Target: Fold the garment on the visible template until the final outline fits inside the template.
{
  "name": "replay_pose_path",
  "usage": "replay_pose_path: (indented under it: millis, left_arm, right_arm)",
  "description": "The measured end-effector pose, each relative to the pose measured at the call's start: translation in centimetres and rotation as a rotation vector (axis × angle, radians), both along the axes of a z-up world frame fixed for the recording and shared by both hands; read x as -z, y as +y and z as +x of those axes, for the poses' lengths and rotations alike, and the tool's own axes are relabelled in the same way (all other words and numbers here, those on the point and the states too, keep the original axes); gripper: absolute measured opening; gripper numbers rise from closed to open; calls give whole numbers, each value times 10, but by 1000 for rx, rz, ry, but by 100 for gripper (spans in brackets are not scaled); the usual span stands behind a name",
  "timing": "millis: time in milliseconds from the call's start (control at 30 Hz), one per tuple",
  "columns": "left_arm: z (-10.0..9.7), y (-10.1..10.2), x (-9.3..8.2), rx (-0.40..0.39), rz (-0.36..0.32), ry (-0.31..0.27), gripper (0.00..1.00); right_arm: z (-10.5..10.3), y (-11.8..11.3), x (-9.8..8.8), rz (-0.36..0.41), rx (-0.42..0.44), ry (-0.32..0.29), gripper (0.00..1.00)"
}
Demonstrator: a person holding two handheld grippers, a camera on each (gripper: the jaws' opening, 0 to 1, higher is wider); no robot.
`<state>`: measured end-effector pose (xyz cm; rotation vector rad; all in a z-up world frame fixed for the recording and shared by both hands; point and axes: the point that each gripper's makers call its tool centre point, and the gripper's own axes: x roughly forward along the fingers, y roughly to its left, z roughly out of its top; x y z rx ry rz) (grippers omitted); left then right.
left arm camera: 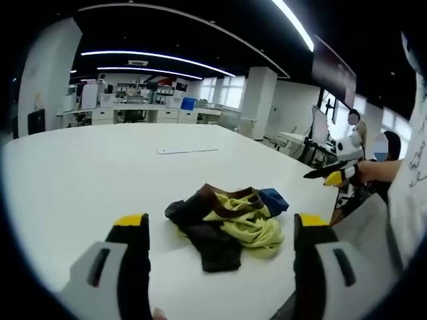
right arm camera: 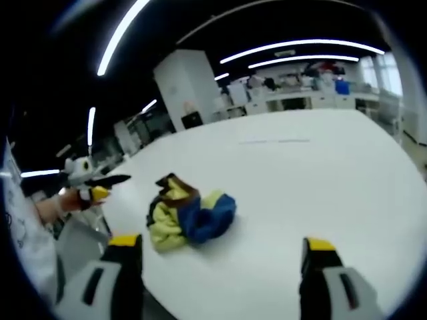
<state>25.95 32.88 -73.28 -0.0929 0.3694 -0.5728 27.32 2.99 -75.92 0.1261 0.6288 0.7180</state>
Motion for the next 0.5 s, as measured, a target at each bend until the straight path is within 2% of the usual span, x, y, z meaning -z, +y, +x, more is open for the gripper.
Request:
replay_pose_path:
  millis: [67,500]
  left_arm:
    - [3,-2,1,10,10,3,83]
    - [20,-13,7,62,68,22,73]
  right_arm:
    - [0,0,3,-18,-11,6,95]
    - [8,6,5,-41,-37,9,92]
